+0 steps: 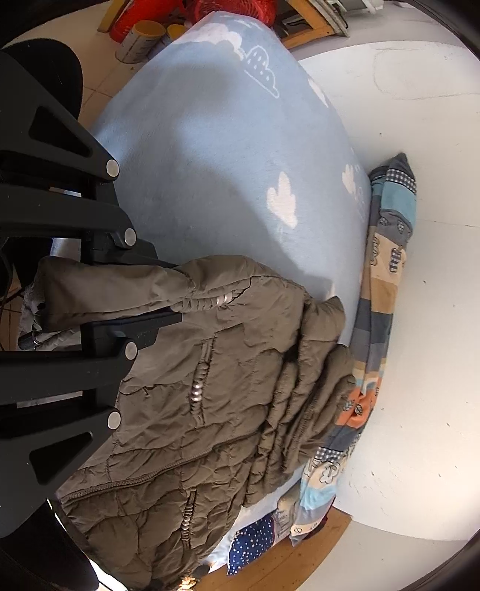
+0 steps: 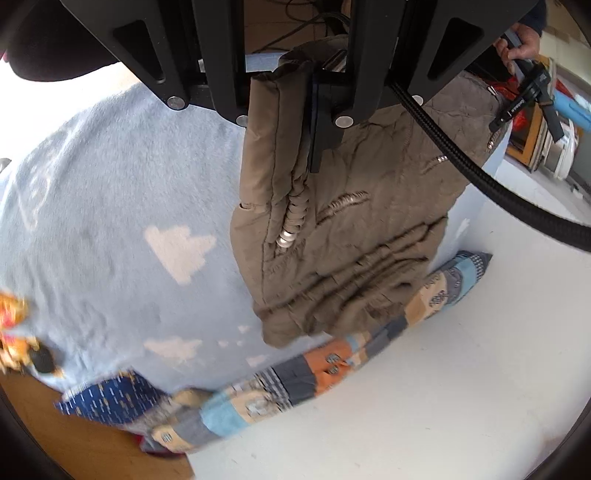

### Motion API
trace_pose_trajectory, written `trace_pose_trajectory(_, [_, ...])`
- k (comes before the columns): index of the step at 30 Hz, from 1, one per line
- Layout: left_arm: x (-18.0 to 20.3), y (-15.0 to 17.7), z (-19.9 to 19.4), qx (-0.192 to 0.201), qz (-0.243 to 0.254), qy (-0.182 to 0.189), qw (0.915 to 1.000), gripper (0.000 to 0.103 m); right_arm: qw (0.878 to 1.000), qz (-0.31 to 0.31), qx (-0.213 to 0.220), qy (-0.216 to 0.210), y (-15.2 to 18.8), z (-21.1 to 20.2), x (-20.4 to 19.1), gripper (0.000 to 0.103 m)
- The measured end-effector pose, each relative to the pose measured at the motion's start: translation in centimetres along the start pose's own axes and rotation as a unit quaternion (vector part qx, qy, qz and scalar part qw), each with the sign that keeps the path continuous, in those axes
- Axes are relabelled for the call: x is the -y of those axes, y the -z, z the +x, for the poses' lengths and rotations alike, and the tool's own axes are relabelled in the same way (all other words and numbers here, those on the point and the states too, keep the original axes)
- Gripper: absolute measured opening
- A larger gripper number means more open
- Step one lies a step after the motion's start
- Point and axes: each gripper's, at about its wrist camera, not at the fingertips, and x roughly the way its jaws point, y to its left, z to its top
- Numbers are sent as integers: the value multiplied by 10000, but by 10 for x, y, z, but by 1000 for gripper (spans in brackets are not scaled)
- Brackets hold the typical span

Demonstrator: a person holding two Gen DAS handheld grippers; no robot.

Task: Fold large clothes
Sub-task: 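Lift the jacket hem with both tools and fold it over the body, then lower the folded hem onto the jacket and open both tools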

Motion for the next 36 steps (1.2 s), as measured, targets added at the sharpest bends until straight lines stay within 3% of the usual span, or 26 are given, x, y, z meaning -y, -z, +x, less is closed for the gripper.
trace_pose_trajectory(4, [0, -10, -14, 106, 33, 82, 9999, 17, 9997, -215, 133, -58, -4, -16, -12, 12])
trace_pose_trajectory(13, [-13, -44, -34, 253, -144, 360, 9989, 17, 9988, -92, 338, -350, -23, -47, -11, 12])
trace_pose_trajectory(23, [-12, -102, -34, 405, 4, 681, 9969, 18, 9962, -93, 625, -597, -75, -47, -19, 12])
trace_pose_trajectory(29, [-21, -128, -25, 34, -130, 1271, 9918, 18, 9952, -211, 701, -646, -100, -43, -31, 12])
trace_pose_trajectory(36, [-24, -138, -18, -194, -81, 1456, 9891, 18, 9946, -301, 760, -646, -113, -39, -38, 12])
